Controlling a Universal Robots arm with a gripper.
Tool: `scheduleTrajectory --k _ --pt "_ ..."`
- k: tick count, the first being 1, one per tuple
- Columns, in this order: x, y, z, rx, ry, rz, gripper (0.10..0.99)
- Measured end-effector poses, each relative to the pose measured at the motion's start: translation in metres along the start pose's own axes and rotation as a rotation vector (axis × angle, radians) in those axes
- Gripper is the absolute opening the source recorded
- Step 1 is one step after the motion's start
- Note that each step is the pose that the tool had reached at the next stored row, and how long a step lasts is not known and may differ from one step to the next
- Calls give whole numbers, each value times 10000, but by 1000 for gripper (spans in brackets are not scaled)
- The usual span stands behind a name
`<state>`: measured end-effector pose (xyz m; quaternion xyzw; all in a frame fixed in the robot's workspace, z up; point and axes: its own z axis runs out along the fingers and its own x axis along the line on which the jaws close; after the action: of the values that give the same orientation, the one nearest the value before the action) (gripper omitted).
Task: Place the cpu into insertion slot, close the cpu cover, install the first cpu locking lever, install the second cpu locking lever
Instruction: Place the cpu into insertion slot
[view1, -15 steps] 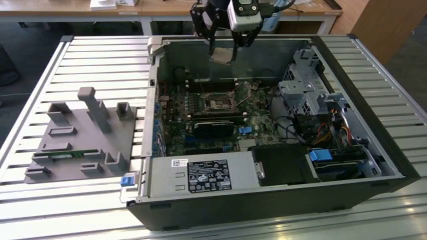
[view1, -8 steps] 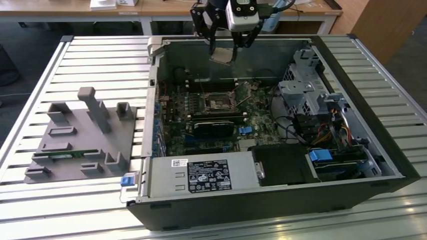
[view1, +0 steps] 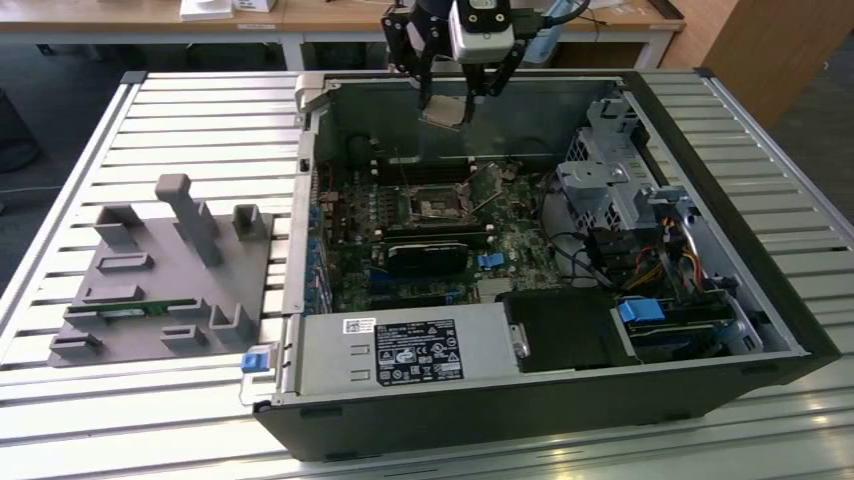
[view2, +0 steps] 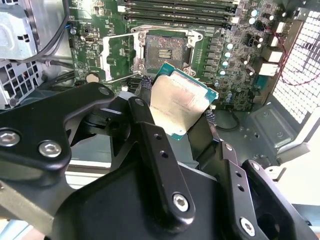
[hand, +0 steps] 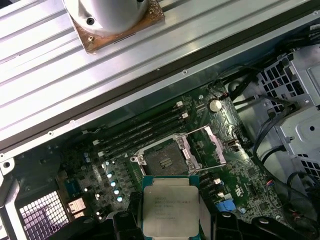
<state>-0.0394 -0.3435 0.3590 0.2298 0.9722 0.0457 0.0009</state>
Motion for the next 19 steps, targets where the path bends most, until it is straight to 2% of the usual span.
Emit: scheduleTrajectory --k 19 --pt "3 -2 5 -19 -85 947 541"
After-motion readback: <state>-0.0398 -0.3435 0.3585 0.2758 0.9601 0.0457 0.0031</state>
